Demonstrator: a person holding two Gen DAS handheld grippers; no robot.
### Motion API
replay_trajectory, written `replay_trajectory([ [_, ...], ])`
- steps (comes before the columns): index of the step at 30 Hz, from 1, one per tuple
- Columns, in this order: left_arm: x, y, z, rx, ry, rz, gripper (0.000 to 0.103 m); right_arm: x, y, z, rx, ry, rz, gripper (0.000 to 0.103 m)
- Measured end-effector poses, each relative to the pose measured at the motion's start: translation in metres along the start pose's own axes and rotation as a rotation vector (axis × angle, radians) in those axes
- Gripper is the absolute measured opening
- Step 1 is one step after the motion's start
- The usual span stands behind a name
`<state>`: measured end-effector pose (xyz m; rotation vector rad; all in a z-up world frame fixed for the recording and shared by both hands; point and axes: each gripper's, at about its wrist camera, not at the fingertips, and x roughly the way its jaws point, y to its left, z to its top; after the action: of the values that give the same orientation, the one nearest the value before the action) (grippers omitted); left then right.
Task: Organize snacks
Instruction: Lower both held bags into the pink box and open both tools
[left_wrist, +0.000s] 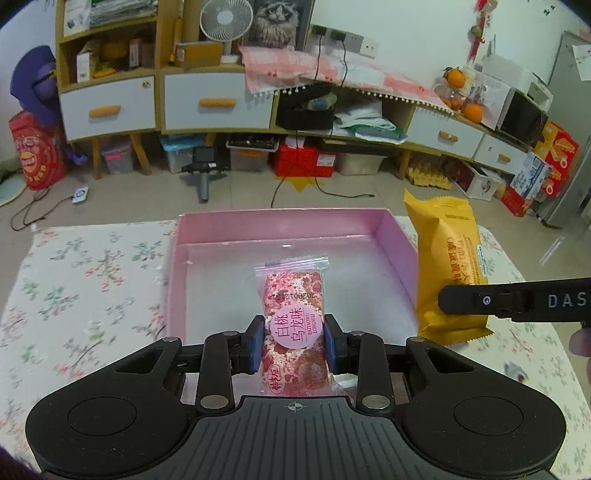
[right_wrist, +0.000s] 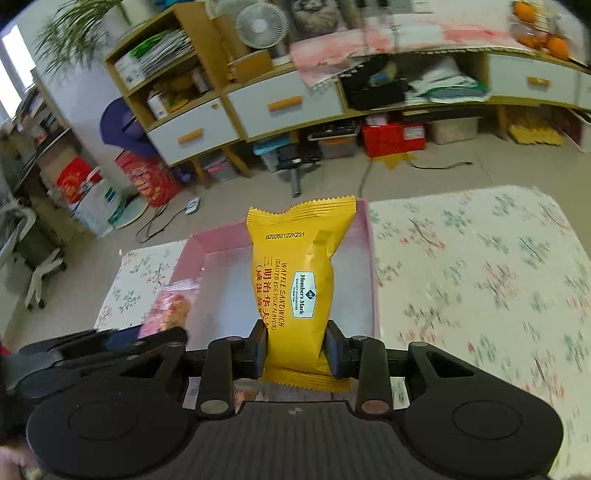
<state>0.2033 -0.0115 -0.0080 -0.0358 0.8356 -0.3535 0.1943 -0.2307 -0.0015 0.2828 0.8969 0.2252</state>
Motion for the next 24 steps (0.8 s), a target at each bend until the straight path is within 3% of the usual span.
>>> replay_trajectory([
  [11, 0.055, -0.001, 0.018, 0.011, -0.014, -0.002, 0.029, 0.048, -0.009, 0.016, -0.078, 0.058, 0.004, 0.002],
  [20, 0.076, 0.001, 0.022, 0.009, -0.032, 0.006, 0.03, 0.058, -0.021, 0.02, -0.058, 0.03, -0.001, 0.007],
  [21, 0.076, 0.0, 0.022, 0.017, -0.041, 0.012, 0.033, 0.056, -0.022, 0.02, -0.052, 0.016, 0.0, 0.009],
  [23, 0.075, 0.0, 0.022, 0.026, -0.041, 0.011, 0.049, 0.053, -0.025, 0.02, -0.046, -0.008, 0.014, 0.032],
  [24, 0.074, 0.0, 0.022, 0.021, -0.039, 0.008, 0.062, 0.05, -0.024, 0.019, -0.051, -0.016, 0.017, 0.035],
])
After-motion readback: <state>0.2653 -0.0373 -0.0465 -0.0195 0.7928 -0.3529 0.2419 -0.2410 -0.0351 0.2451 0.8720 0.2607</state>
